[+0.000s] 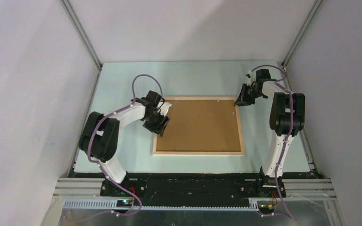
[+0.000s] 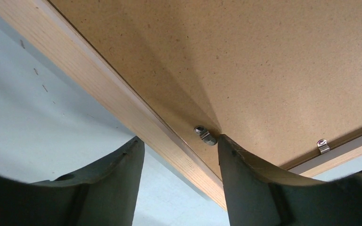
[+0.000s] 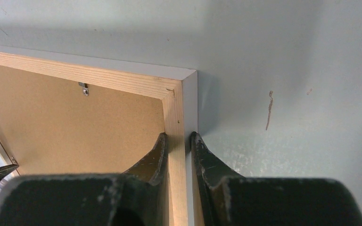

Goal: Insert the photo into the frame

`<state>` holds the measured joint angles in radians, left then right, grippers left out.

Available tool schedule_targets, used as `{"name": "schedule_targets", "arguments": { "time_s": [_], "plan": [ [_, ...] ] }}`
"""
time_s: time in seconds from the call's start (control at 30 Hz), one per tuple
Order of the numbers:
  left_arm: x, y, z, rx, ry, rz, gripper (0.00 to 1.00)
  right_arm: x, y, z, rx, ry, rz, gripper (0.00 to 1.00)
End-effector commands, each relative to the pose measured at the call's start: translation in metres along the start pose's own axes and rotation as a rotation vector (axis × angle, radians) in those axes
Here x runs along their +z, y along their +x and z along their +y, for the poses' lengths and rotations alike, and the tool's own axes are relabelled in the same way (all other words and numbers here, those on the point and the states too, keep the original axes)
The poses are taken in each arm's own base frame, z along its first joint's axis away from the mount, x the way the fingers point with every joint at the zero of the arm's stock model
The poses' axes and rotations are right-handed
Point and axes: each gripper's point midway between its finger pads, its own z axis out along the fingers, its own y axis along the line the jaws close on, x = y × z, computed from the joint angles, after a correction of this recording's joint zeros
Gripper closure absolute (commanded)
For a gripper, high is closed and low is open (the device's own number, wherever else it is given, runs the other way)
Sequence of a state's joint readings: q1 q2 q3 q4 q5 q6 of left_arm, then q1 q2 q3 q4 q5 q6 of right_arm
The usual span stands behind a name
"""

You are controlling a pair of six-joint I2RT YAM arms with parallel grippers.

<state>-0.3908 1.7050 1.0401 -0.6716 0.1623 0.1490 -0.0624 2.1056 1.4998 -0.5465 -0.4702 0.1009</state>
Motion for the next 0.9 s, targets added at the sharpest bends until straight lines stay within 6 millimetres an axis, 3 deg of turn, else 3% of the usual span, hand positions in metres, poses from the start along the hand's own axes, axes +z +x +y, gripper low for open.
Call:
{"name": "schedule_targets", "arguments": {
  "time_s": [0.0, 0.43, 0.87],
  "plan": [
    [-0.006, -0.011, 0.009, 0.031, -0.050, -0.027, 0.39, 0.006, 0.011, -0.015, 0.059, 0.019, 0.030, 1.00],
    [-0.010, -0.007, 0.020, 0.066, -0.110, -0.024, 0.49, 0.006, 0.011, -0.016, 0.059, 0.013, 0.035, 1.00],
    [-0.014, -0.007, 0.018, 0.081, -0.101, -0.035, 0.55, 0.007, 0.012, -0.017, 0.061, 0.012, 0.040, 1.00]
  ]
}}
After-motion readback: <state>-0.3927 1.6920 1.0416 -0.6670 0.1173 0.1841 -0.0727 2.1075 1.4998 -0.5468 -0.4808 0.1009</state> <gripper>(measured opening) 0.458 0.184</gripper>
